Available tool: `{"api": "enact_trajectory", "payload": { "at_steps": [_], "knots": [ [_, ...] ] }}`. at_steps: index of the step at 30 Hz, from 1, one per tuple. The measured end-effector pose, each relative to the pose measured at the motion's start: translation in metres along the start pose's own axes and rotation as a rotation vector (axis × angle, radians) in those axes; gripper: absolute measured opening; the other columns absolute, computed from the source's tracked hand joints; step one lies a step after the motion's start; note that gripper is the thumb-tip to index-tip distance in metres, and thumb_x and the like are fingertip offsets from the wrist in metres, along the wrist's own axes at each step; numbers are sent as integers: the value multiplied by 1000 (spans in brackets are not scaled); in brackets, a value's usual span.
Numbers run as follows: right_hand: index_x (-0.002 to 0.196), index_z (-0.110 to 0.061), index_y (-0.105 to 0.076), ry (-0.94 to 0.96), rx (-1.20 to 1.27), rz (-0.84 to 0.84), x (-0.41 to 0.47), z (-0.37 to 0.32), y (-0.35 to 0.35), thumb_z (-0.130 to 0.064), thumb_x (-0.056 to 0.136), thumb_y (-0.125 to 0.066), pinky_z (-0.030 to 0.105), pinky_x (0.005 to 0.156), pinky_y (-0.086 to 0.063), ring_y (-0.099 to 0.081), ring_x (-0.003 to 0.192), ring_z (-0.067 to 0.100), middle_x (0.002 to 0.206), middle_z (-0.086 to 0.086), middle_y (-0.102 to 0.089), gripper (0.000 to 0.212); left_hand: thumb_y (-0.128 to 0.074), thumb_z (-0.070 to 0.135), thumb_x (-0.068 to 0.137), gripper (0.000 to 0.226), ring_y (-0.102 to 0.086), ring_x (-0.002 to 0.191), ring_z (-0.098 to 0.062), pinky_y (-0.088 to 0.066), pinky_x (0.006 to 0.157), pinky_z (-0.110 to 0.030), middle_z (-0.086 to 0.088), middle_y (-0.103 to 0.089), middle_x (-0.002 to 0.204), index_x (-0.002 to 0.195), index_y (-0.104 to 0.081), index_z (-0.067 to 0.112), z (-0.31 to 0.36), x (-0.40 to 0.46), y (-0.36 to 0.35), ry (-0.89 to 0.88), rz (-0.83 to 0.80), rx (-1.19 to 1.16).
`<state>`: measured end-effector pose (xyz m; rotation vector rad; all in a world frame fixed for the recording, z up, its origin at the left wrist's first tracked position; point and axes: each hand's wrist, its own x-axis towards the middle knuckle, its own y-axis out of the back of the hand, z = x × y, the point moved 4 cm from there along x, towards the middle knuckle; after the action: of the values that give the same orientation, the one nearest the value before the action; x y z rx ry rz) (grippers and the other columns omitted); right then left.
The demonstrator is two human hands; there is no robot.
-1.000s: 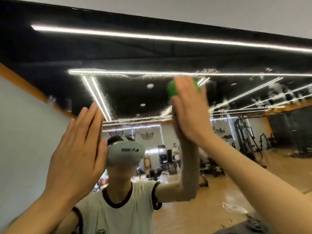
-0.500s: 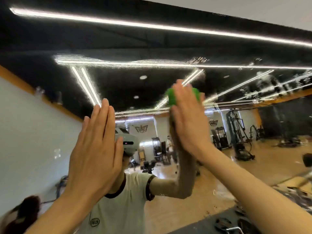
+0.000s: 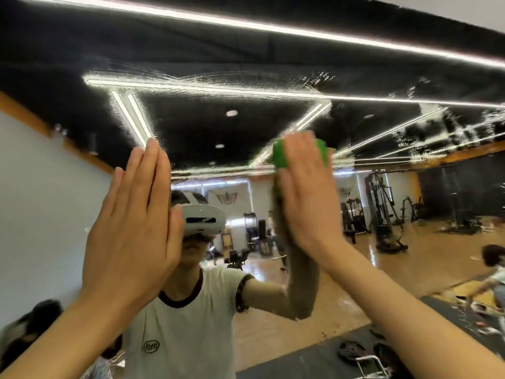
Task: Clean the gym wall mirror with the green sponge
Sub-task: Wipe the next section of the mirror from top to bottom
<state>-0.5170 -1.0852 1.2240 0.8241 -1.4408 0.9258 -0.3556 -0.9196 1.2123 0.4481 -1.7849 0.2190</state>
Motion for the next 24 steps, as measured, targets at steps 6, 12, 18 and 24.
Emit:
{"api": "enact_trajectory", "payload": {
  "at_steps": [6,12,18,24],
  "knots": [
    [157,-15,-29,-73,161,-23,-4,5,11,-31,109,-27,31,125,8,-9,154,13,165,0,-25,50,-22,33,104,65,-3,157,-23,5,126,-29,-13,-7,170,160,-13,2,-1,-1,0,-9,-3,11],
    [155,-11,-35,257,63,-160,53,35,15,-28,107,-37,29,124,6,-11,154,21,165,7,-25,51,-23,34,104,66,-3,157,-22,5,126,-29,-13,-8,170,160,-14,2,-1,0,0,-5,10,12],
    [156,-14,-32,235,82,-225,50,65,25,-28,108,-33,29,125,7,-10,156,18,164,1,-27,50,-23,34,104,66,-4,157,-22,4,126,-28,-12,-10,169,161,-14,3,0,0,0,3,10,0],
    [160,-20,-20,565,-116,-392,-82,81,48,-34,110,-24,45,126,0,-11,156,25,168,2,-16,52,-24,33,103,66,-3,157,-22,7,125,-26,-13,-9,170,161,-12,3,1,0,2,11,3,8]
  ]
}}
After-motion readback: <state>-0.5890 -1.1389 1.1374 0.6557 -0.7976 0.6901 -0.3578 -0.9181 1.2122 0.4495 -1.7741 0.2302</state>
